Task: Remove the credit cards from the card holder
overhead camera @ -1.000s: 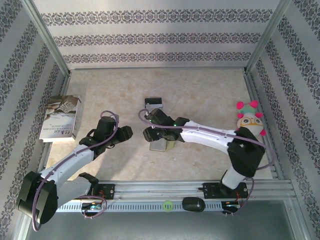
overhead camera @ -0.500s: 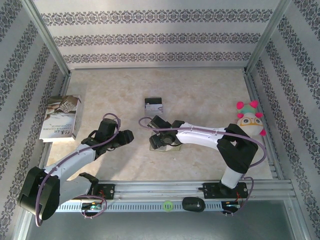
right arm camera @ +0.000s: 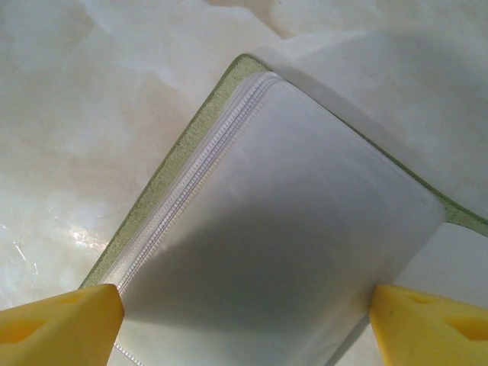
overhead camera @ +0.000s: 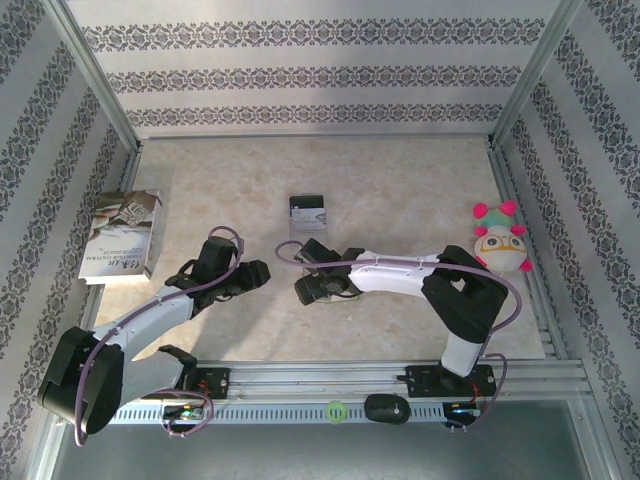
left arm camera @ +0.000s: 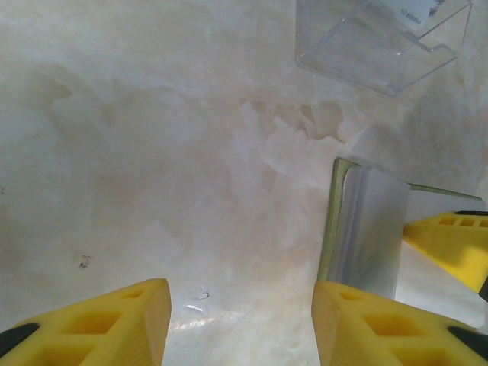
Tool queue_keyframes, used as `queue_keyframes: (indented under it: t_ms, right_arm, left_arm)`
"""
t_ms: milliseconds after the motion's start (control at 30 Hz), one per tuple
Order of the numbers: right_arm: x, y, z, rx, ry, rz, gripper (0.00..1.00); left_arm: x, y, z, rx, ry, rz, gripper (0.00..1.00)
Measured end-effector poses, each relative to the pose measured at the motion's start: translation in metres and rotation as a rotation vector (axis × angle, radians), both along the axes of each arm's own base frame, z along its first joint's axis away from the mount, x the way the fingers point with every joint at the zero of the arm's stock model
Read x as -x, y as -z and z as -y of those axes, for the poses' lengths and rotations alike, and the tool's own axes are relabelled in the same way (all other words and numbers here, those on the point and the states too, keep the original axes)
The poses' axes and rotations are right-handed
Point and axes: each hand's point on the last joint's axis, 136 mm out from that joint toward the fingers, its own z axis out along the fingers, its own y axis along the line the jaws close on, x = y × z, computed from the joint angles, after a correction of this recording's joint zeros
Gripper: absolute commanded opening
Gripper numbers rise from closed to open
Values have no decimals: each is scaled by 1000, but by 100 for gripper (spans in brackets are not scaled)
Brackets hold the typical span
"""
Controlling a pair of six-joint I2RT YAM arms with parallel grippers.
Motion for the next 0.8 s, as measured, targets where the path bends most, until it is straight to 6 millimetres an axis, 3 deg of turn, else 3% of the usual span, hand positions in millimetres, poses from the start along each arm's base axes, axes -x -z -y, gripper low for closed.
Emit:
queue_keyframes:
  t_ms: [333, 500, 533, 600, 700, 800]
  right_arm:
    - [-3, 1, -1, 3, 2, 23, 62]
    - [-7, 1, 0, -4, 6, 53, 30]
    - [-9, 0, 1, -8, 12, 64, 28]
    - [-11, 1, 4, -15, 24, 68, 37]
    - [-11, 1, 1, -39, 22, 67, 64]
    - [-6, 0, -4, -78, 1, 54, 75]
  left_arm:
    - [1, -1, 5, 18, 16, -1, 52]
    - [5, 5, 15, 11, 52, -19, 52]
    - [6, 7, 17, 8, 62, -26, 52]
    - [8, 9, 23, 5, 81, -32, 52]
    - [7, 9, 29, 4, 97, -34, 51]
    - [5, 8, 30, 6, 95, -30, 51]
